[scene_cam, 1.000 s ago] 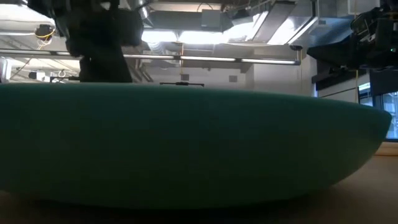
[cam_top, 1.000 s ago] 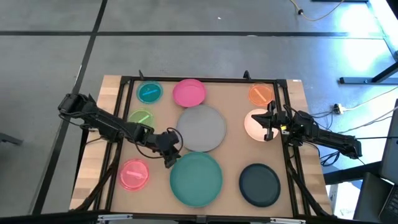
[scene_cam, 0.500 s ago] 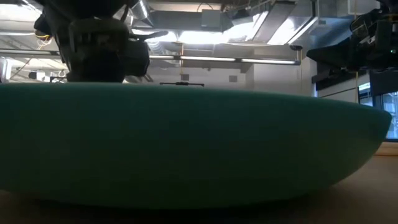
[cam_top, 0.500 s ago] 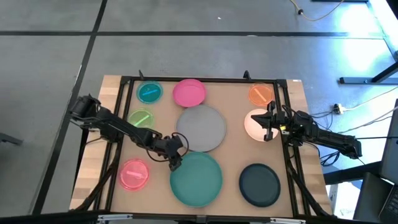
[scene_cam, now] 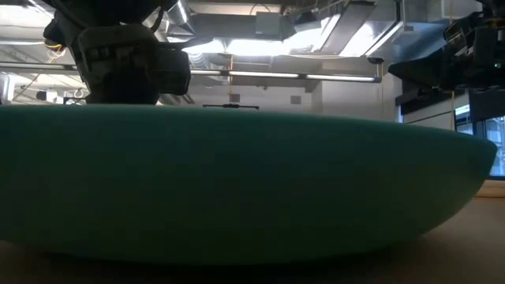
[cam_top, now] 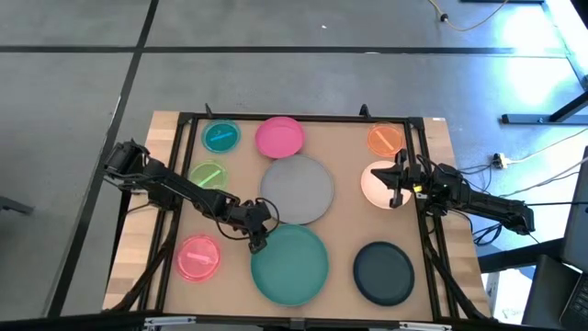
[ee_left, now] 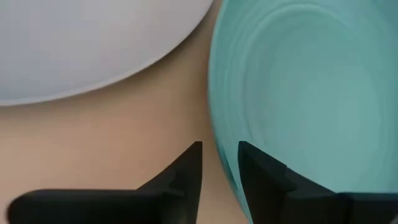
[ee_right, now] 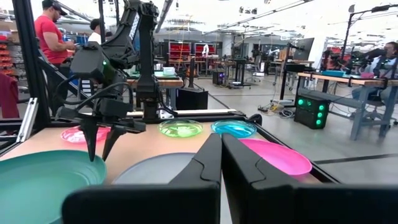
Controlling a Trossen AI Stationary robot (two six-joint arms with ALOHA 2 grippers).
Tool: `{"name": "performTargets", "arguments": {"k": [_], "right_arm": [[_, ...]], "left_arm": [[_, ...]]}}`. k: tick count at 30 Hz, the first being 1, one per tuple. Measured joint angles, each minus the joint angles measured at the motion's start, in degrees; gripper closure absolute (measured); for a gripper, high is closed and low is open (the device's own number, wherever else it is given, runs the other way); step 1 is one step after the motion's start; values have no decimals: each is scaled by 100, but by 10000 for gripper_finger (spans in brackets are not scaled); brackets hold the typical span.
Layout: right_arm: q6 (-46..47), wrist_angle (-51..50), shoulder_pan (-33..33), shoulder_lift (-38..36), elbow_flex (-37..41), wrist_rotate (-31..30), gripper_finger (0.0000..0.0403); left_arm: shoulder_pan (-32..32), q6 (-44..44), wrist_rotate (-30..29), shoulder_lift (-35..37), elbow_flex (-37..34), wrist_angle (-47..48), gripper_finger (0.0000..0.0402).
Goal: Stack plastic plates
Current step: Stack the green plate on the gray plate
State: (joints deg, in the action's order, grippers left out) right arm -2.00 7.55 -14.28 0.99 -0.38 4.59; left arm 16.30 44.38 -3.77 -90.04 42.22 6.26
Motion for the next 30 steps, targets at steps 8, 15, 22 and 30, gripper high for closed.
{"name": "performTargets", "arguments": {"k": [8,15,22,30], "right_arm": [[0,-5,2,0,0,-5,398],[0,-11,1,0,0,-5,398],[0,-16,1,0,0,-5,398],[0,-17,2,0,0,-6,398]], "left_arm": [[71,-281,-229,0,0,-7,384],[69,-432,-333,0,-4,6,395],[71,-435,-428,0,-4,7,398],[-21,-811,-486,107,149,80,398]]}}
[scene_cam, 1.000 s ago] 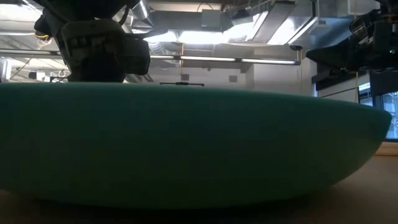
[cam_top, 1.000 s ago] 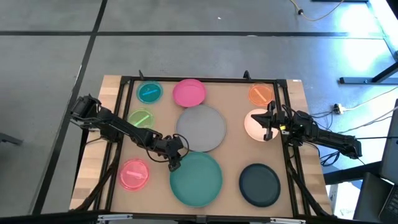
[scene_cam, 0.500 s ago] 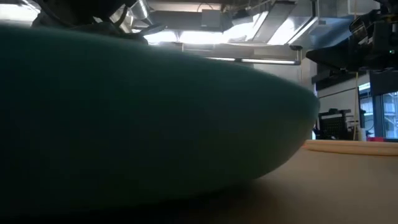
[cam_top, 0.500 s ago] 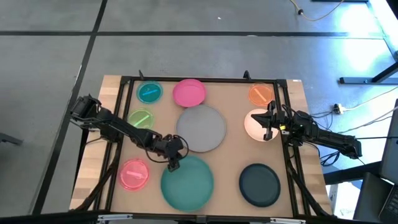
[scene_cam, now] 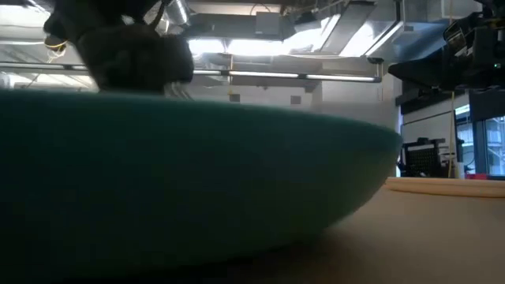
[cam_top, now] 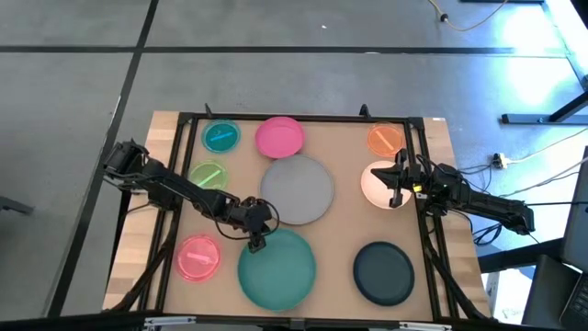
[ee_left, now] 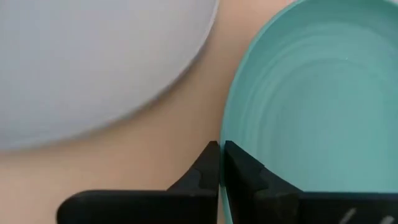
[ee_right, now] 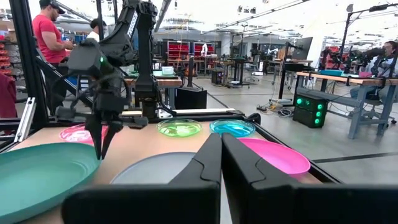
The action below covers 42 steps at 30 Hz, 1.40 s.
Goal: Stack plastic plates
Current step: Stack the green plate on the gray plate
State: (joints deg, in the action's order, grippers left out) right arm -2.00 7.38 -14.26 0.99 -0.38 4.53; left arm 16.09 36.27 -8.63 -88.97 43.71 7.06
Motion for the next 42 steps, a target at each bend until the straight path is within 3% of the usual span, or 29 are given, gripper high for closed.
{"name": "performTargets", "arguments": {"k": [12,17,21,25,42], "right_arm": [[13,-44,0,-2,0,-109,398],[50,-152,-2,-2,0,-109,398],[50,-143,-2,-2,0,-145,398],[59,-147,0,-2,0,-214,398],[62,-149,-2,-2,0,-244,398]], "left_arm": [[-1194,-2050,-1703,255,1179,-80,398],[-2014,-2182,-1613,253,1184,-75,398],[-2620,-2029,-741,224,1182,14,398],[-2952,-2041,-551,191,1179,177,398],[-3144,-2229,-642,-820,1175,482,380]]}}
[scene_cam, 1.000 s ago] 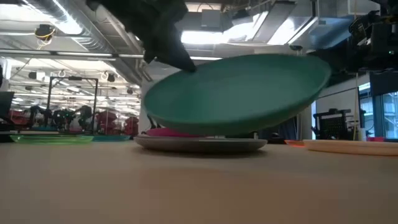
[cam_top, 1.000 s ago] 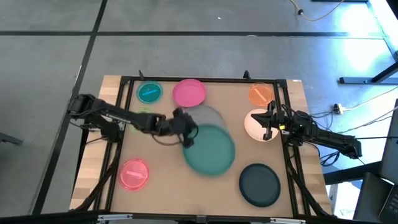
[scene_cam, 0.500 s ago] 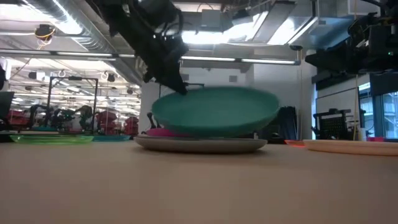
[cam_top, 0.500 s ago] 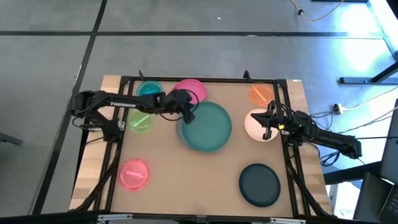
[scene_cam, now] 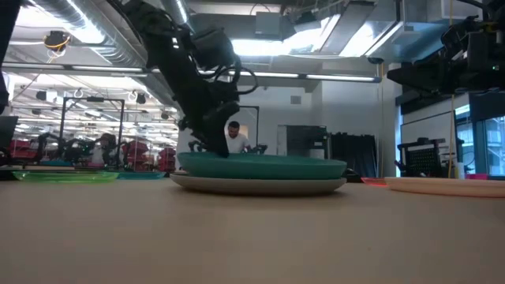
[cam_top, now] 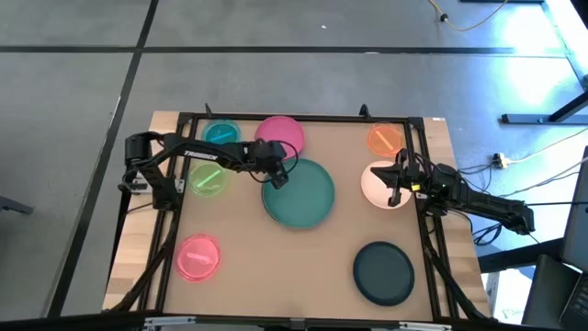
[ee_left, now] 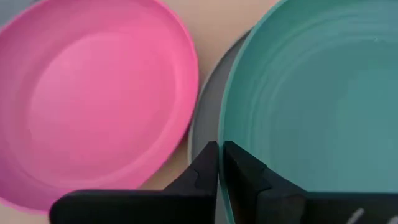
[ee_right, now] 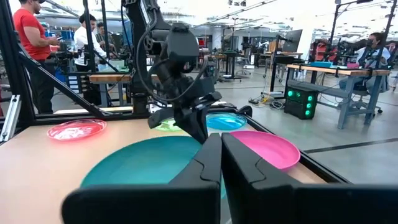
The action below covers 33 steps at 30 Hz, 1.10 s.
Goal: Stack plastic plates
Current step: Stack the green plate on the gray plate, then stack the dark blue plate on the green plate
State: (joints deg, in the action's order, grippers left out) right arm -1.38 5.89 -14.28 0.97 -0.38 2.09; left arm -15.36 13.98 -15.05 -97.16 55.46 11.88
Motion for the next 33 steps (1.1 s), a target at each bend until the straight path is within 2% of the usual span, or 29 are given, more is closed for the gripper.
{"name": "performTargets", "arguments": {"k": [9,16,19,22,26,30,33], "right_arm": [[458,-38,1,0,0,0,398],[849,216,7,0,0,202,398],[852,329,7,2,0,249,398],[849,332,7,2,0,258,397],[850,267,7,135,0,282,396],[938,435,7,439,-38,726,368],[1008,414,7,819,-199,1023,333]], "left_arm": [[23,136,14,95,0,17,328],[438,-149,-214,488,0,-191,320],[785,-260,-321,507,0,-761,319],[1171,-589,41,507,0,-1543,319],[1658,-1057,59,507,0,-2088,319],[1905,-1444,143,516,0,-2226,319],[2014,-1561,638,533,0,-2179,319]]}}
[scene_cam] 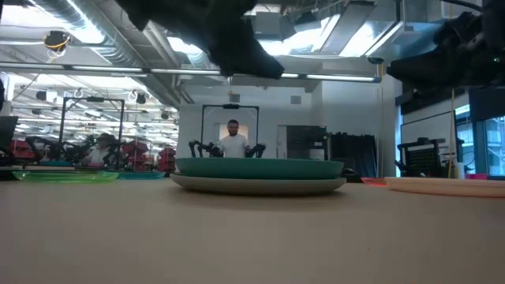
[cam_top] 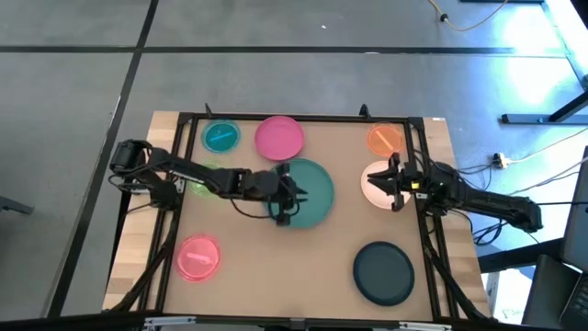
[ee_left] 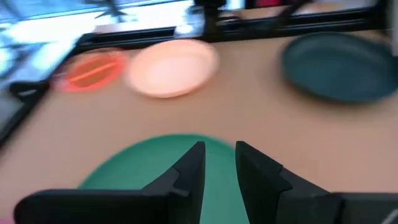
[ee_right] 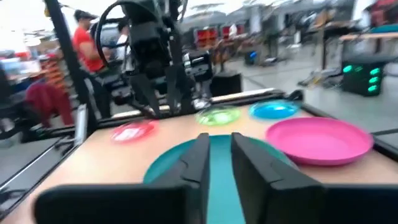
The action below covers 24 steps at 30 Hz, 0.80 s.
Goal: Stack plastic plates
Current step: Stack the dark blue plate on the green plate
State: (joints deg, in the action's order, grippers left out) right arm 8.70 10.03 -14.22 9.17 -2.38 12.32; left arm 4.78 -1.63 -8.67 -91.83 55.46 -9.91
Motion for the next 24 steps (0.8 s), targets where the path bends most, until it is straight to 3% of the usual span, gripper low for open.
{"name": "performTargets", "arguments": {"k": [4,9,14,19,24], "right_arm": [[7,65,0,581,-261,180,292],[16,68,83,1263,-471,581,269],[-80,34,713,1879,-747,473,272],[-323,-104,1493,2366,-1241,254,275],[-513,-1026,2142,2732,-1800,-356,276]], "left_arm": [[140,54,582,2,0,49,319],[237,-121,586,313,8,104,319],[233,-383,478,784,-46,291,319],[235,-378,345,1084,-597,-358,319],[165,-150,243,1065,-1357,-1675,319]]}}
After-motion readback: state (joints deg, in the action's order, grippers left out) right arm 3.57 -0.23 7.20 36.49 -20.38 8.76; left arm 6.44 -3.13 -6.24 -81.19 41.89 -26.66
